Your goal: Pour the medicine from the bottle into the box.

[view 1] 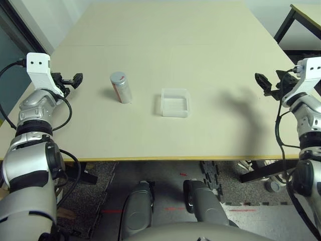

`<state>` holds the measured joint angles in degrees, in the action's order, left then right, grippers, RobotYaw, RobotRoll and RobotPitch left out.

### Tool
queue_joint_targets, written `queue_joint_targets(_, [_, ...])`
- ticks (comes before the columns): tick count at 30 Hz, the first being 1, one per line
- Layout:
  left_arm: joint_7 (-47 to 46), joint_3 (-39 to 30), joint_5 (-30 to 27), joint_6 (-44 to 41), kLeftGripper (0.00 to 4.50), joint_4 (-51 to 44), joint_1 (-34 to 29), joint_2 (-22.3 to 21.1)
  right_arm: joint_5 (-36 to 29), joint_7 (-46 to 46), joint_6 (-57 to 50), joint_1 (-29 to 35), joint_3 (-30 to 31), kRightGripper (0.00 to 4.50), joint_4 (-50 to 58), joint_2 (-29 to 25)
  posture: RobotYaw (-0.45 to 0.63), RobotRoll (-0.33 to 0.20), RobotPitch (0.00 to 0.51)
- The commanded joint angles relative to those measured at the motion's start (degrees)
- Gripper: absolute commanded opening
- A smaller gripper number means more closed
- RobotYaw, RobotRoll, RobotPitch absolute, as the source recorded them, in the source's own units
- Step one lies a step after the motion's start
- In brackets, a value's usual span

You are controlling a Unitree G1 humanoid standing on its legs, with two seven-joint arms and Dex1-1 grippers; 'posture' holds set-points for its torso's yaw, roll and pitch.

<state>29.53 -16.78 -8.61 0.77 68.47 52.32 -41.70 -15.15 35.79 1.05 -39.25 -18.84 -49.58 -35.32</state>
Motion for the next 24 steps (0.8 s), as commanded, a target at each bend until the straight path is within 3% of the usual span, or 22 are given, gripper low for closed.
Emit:
queue_joint_targets(1, [-0.1, 0.7, 0.7, -0.4, 4.47, 0.5, 0.7, 0.1, -0.7, -0.2, -0.1, 0.9, -0.9, 4.50, 0.8, -0.8, -0.10, 0.000, 0.114])
queue_joint_targets(14, [1.1, 0.4, 0.2, -0.7, 4.47, -0.6, -0.5, -0.3, -1.3, 2.4, -0.8, 0.3, 0.0, 4.50, 1.9, -0.5, -0.07, 0.000, 0.121])
queue_joint_targets(24, [6.0, -0.3, -1.3, -2.1, 4.47, -3.1, -2.3, -0.6, -4.5, 13.2, -4.9, 2.6, 2.3, 4.50, 11.4, 0.4, -0.08, 0.000, 0.115])
